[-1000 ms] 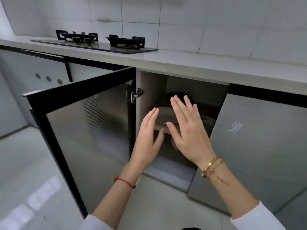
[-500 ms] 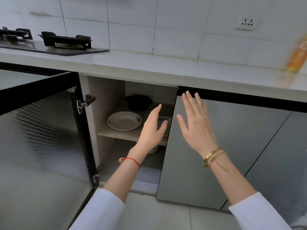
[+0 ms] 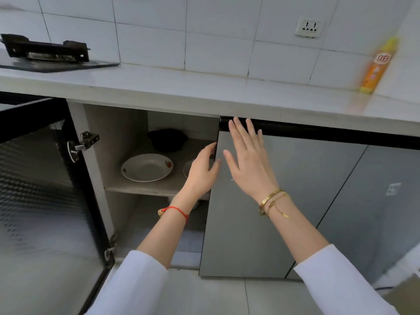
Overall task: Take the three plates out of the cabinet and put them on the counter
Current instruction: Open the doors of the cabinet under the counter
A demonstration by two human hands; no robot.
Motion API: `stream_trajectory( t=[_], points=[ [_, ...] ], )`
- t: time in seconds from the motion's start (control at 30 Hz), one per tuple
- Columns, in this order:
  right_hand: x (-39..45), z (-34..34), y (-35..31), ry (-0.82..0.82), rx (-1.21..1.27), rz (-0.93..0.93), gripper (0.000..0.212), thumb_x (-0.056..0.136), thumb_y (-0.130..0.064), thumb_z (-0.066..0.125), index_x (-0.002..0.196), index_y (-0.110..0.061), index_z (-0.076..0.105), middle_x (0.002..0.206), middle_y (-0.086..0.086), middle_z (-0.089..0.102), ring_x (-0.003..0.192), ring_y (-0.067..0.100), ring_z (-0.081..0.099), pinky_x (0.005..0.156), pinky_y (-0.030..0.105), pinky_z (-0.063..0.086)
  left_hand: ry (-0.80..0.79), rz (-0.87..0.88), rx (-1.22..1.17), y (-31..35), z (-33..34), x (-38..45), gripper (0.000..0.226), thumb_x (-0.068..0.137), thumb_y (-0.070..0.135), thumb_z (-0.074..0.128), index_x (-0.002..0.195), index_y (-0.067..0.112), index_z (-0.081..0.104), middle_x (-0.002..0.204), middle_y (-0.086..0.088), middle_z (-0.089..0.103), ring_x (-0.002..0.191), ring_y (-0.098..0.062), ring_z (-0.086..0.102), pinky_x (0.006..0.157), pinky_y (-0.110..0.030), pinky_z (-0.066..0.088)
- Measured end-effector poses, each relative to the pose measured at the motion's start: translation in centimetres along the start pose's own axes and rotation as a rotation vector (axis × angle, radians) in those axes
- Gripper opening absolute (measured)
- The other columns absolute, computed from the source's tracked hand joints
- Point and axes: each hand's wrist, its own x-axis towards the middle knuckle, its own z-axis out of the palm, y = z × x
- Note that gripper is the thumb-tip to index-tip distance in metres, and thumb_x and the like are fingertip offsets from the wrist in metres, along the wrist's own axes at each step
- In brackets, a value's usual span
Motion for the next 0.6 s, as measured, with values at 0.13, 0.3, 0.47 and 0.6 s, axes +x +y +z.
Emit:
stream_trajectory(
  t=[0.13, 0.3, 0.47, 0.6],
  points=[
    [-1.0, -0.7, -0.6, -0.007, -0.029, -0.008, 0.061, 0.102, -0.036, 0.03, 0.154, -0.016, 0.006, 0.163, -0.001, 0.003, 0.15, 0.019, -0.006, 0.122, 0.046, 0.003, 0.015, 0.026, 0.035, 0.4, -0.5, -1.8, 0.039, 0.098, 0.016, 0.049, 0.136, 0.017, 0.044, 0.125, 0.012, 0.053, 0.114, 0.002, 0.047, 0.083, 0.003, 0.036],
    [-4.0, -3.0, -1.7, 0.039, -0.04, -0.037, 0.06, 0.102, -0.036, 0.03, 0.154, -0.016, 0.008, 0.163, -0.002, 0.006, 0.15, 0.017, -0.005, 0.123, 0.043, 0.002, 0.036, 0.113, 0.032, 2.3, -0.8, -5.7, 0.028, 0.097, 0.017, 0.053, 0.124, 0.017, 0.049, 0.116, 0.015, 0.057, 0.102, -0.001, 0.056, 0.083, -0.01, 0.041],
    [-7.9, -6.0, -2.7, 0.111, -0.004, -0.045, 0.058, 0.102, -0.033, 0.035, 0.153, -0.014, 0.014, 0.161, -0.002, 0.014, 0.15, 0.016, 0.0, 0.123, 0.04, 0.003, 0.041, 0.236, 0.002, 4.4, -0.1, -9.9, 0.019, 0.095, 0.014, 0.056, 0.113, 0.014, 0.05, 0.112, 0.008, 0.062, 0.102, -0.003, 0.06, 0.083, -0.012, 0.046],
    [-10.9, -8.2, -2.8, 0.142, 0.02, -0.024, 0.057, 0.102, -0.031, 0.039, 0.152, -0.014, 0.018, 0.16, -0.002, 0.018, 0.15, 0.014, 0.002, 0.123, 0.041, 0.006, 0.006, 0.289, -0.027, 5.6, 1.0, -12.5, 0.022, 0.096, 0.016, 0.057, 0.116, 0.012, 0.049, 0.127, 0.005, 0.06, 0.121, -0.007, 0.055, 0.095, -0.015, 0.044]
  ],
)
